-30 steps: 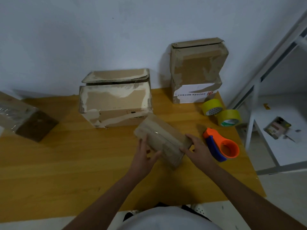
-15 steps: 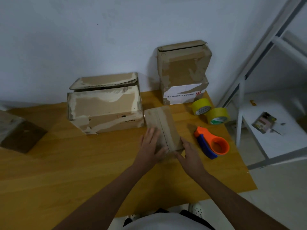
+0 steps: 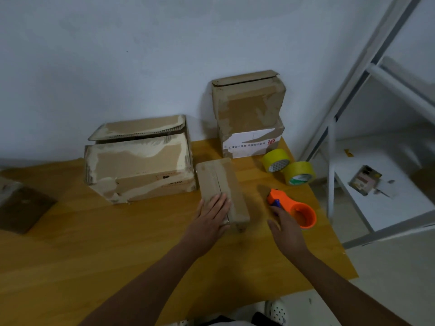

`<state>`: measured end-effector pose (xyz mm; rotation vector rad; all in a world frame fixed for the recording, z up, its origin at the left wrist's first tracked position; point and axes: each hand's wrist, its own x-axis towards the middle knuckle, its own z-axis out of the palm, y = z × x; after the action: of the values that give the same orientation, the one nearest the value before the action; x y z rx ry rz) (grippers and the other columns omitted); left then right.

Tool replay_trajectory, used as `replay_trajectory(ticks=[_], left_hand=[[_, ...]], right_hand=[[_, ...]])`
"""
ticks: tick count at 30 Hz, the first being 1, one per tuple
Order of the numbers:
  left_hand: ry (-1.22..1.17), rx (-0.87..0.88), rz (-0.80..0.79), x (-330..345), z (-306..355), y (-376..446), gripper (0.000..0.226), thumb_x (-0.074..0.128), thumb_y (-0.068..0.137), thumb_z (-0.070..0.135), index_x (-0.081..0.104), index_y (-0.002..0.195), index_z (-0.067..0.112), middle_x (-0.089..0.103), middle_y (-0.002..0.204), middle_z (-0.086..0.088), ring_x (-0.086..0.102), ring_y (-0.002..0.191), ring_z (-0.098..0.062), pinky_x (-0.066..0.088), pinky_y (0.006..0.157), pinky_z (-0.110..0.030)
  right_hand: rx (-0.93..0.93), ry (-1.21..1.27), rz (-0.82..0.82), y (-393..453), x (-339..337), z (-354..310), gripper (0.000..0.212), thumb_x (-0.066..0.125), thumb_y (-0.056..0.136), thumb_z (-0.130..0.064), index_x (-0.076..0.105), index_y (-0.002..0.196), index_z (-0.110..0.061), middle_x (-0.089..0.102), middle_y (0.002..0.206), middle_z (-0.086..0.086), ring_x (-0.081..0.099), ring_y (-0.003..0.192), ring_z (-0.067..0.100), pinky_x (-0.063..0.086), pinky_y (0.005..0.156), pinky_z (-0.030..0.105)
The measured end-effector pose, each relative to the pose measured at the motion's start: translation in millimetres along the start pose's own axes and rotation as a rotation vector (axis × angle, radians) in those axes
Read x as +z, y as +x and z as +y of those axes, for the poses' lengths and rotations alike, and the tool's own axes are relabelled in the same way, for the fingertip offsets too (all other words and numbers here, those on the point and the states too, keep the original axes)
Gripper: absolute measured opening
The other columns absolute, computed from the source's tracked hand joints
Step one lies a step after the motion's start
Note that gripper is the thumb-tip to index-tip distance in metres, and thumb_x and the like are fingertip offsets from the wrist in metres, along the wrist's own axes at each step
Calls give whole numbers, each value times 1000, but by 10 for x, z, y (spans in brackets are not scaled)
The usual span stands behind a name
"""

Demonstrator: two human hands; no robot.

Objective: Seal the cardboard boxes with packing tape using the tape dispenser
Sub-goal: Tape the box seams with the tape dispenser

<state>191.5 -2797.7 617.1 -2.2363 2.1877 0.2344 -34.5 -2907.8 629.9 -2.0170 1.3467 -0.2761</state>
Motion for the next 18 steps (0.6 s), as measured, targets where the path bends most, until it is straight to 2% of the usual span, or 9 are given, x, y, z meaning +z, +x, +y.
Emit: replay_trajectory(ticks=[4, 6, 9, 12, 15, 18], left_hand=[[-33, 7, -6, -51, -3, 13, 68, 14, 101, 55, -2, 158, 21, -10, 165, 4, -20, 149, -12, -12, 122, -45], [-55, 17, -8, -61, -14, -4, 67, 21, 103, 52, -4, 158, 22, -13, 164, 5, -22, 149, -11, -11, 122, -45], [-93, 26, -23, -97, -31, -32, 67, 28, 105, 47, -5, 157, 23, -17, 163, 6, -24, 148, -10, -13, 121, -44], [-90, 23, -35, -122, -32, -41, 66, 29, 105, 45, -7, 157, 23, -19, 163, 6, -25, 148, -11, -14, 121, -43], [-88, 20, -67, -130, -15, -20, 67, 29, 105, 45, -10, 156, 25, -22, 162, 6, -26, 147, -11, -13, 121, -45], [-86, 21, -73, -120, -13, -14, 67, 30, 105, 44, -12, 155, 25, -22, 162, 6, -26, 147, -11, -11, 121, -46]], right_hand=[[60, -200, 106, 143, -99, 193, 45, 56, 97, -20, 43, 138, -3, 53, 132, 16, 50, 117, 33, 43, 96, 44], [106, -220, 75, 209, -84, 241, 48, 55, 97, -21, 39, 139, -2, 51, 133, 18, 53, 115, 34, 46, 92, 45], [107, -326, -64, 296, -5, 290, 59, 51, 99, -24, 23, 149, -10, 29, 154, 13, 53, 119, 35, 47, 92, 46], [186, -364, -54, 339, 69, 338, 74, 54, 98, -21, 7, 155, -18, 7, 161, 15, 47, 127, 40, 45, 98, 46], [248, -462, 36, 329, 70, 406, 75, 56, 97, -23, 8, 155, -21, 13, 156, 22, 43, 127, 41, 37, 104, 46], [235, -425, 69, 319, 66, 515, 72, 57, 96, -25, 15, 154, -21, 34, 136, 22, 49, 117, 40, 41, 97, 45]])
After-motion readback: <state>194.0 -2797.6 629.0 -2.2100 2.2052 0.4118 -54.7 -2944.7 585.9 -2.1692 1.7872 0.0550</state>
